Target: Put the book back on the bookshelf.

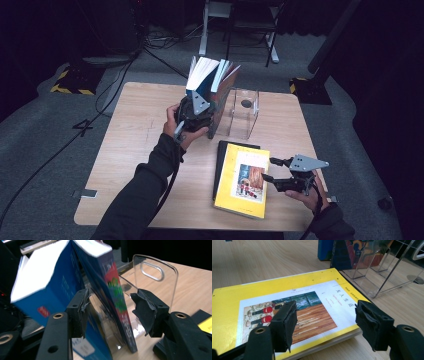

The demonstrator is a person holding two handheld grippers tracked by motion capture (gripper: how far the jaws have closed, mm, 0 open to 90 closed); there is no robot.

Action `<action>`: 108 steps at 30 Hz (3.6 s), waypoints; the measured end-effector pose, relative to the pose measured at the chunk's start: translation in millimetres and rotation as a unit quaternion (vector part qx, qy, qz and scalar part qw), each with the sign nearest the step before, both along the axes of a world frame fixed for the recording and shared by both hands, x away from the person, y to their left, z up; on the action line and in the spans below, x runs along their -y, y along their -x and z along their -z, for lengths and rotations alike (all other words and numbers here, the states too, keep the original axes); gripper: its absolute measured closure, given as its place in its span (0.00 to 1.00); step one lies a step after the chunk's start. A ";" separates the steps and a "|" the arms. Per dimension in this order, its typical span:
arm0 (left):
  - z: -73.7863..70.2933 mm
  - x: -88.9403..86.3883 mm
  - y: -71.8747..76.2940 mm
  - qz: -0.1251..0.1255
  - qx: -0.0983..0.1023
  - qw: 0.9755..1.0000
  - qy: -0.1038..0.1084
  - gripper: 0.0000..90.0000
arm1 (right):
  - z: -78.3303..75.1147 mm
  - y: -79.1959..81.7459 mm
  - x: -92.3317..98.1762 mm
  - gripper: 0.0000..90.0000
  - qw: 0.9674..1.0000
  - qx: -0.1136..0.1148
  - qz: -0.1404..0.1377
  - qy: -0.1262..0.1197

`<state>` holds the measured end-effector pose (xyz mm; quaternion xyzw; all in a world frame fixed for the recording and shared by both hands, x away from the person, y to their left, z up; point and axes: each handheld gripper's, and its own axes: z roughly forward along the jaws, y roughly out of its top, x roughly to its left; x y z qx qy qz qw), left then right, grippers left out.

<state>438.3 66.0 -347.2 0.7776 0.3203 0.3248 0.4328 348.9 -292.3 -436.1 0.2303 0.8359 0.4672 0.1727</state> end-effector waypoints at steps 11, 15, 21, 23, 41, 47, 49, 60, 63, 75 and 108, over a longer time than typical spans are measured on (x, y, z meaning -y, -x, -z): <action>26.4 -12.9 27.6 0.045 -0.019 0.999 -0.024 0.44 | 5.5 1.0 -2.5 0.37 1.000 -0.026 -0.006 -0.005; 39.9 -16.7 41.7 0.051 -0.018 0.998 -0.040 0.41 | 7.7 3.0 -3.7 0.35 0.999 -0.040 -0.008 0.002; 59.8 -28.1 60.4 0.079 -0.041 0.995 -0.043 0.38 | 9.0 6.1 -2.4 0.31 0.999 -0.051 -0.003 0.007; 68.2 -32.2 67.2 0.089 -0.048 0.994 -0.042 0.37 | 9.5 7.0 -1.6 0.30 0.998 -0.055 -0.001 0.010; 128.8 -42.7 110.6 0.197 -0.171 0.963 -0.072 0.31 | 19.1 13.9 4.8 0.27 0.992 -0.121 -0.003 0.038; 137.3 -42.3 122.4 0.220 -0.193 0.954 -0.063 0.30 | 21.4 11.4 1.9 0.22 0.985 -0.169 -0.016 0.038; 139.8 -42.7 122.7 0.227 -0.198 0.952 -0.058 0.30 | 23.1 9.0 1.8 0.21 0.982 -0.185 -0.020 0.034; 153.6 -39.8 118.1 0.237 -0.217 0.945 -0.066 0.30 | 20.7 4.8 -7.1 0.19 0.979 -0.190 -0.040 0.052; 154.5 -38.5 118.6 0.234 -0.214 0.946 -0.064 0.30 | 18.4 6.2 -8.3 0.20 0.982 -0.178 -0.041 0.056; 156.8 -36.5 117.3 0.238 -0.201 0.948 -0.065 0.29 | 3.6 0.9 -16.8 0.25 0.989 -0.139 -0.036 0.045; 156.7 -33.2 114.1 0.238 -0.203 0.948 -0.062 0.32 | 6.6 -30.2 -34.3 0.37 0.979 -0.182 -0.077 0.049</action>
